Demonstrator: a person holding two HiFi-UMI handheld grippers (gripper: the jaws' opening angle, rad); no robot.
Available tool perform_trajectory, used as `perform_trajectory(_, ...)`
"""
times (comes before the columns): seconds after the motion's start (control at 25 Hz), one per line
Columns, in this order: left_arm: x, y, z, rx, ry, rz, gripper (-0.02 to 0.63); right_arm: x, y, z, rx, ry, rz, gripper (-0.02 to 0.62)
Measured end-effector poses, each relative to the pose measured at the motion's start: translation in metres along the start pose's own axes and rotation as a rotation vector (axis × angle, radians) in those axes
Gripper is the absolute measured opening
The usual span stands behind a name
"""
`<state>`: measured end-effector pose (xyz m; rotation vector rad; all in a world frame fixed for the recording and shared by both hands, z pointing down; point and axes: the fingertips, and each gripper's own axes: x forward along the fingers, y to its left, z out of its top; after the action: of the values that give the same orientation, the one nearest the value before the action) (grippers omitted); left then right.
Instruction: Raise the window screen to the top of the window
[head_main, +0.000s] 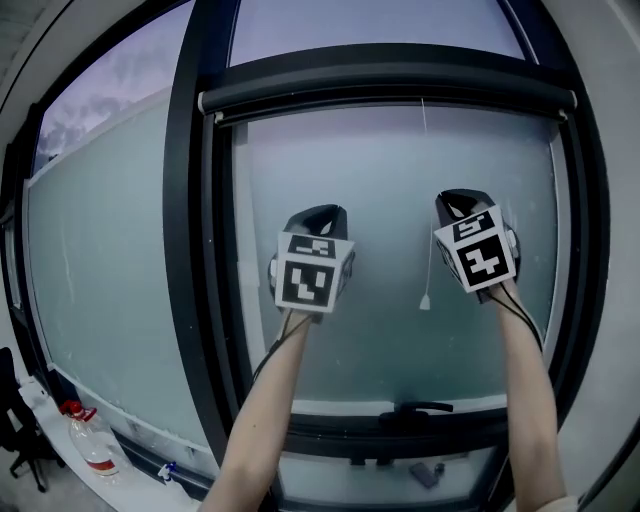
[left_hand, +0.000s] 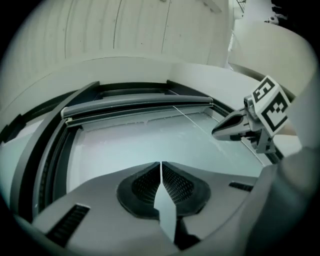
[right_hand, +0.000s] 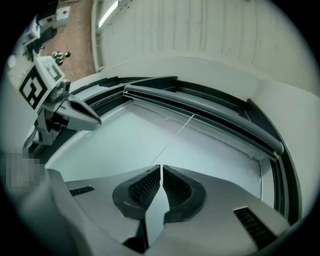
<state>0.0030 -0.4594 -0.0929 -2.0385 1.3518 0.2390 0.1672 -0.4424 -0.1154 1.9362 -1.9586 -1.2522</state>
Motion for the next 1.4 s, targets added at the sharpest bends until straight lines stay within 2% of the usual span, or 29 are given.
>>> perform_trajectory(0.12, -0.054, -0.031, -0.057, -0.014, 0.018, 0.025, 0.014, -0.051, 0.036, -0.048, 0.108, -0.014, 0.011, 0.02)
perform_trajectory(0.24, -0.112, -0.063, -0.12, -0.154, 0.045, 0.013, 0.014, -0.104, 0.085, -0.105, 0.211, -0.019, 0.096, 0.02)
perform_trajectory(0.44, -0.18, -0.093, -0.219, -0.383, 0.163, 0.033, 0.014, -0.18, 0.155, -0.195, 0.385, 0.094, 0.088, 0.02)
perform_trajectory(0.48, -0.189, -0.1, -0.234, -0.399, 0.192, 0.036, 0.014, -0.191, 0.167, -0.207, 0.412, 0.119, 0.087, 0.02)
perform_trajectory(0.6, -0.21, -0.124, -0.268, -0.383, 0.263, 0.029, 0.014, -0.216, 0.196, -0.232, 0.484, 0.173, 0.102, 0.018)
perform_trajectory(0.68, -0.218, -0.14, -0.288, -0.382, 0.291, 0.008, 0.014, -0.225, 0.211, -0.246, 0.489, 0.194, 0.114, 0.017)
perform_trajectory(0.88, -0.217, -0.165, -0.308, -0.317, 0.323, -0.036, 0.014, -0.228, 0.239, -0.288, 0.528, 0.273, 0.144, 0.006)
perform_trajectory(1.08, -0.261, -0.179, -0.318, -0.345, 0.353, 0.006, 0.014, -0.259, 0.278, -0.298, 0.624, 0.319, 0.14, 0.006)
perform_trajectory(1.2, -0.277, -0.184, -0.333, -0.381, 0.386, -0.015, 0.014, -0.268, 0.303, -0.299, 0.643, 0.343, 0.145, 0.006)
perform_trajectory(1.4, -0.284, -0.189, -0.323, -0.392, 0.312, -0.06, 0.014, -0.277, 0.312, -0.288, 0.643, 0.349, 0.13, 0.006)
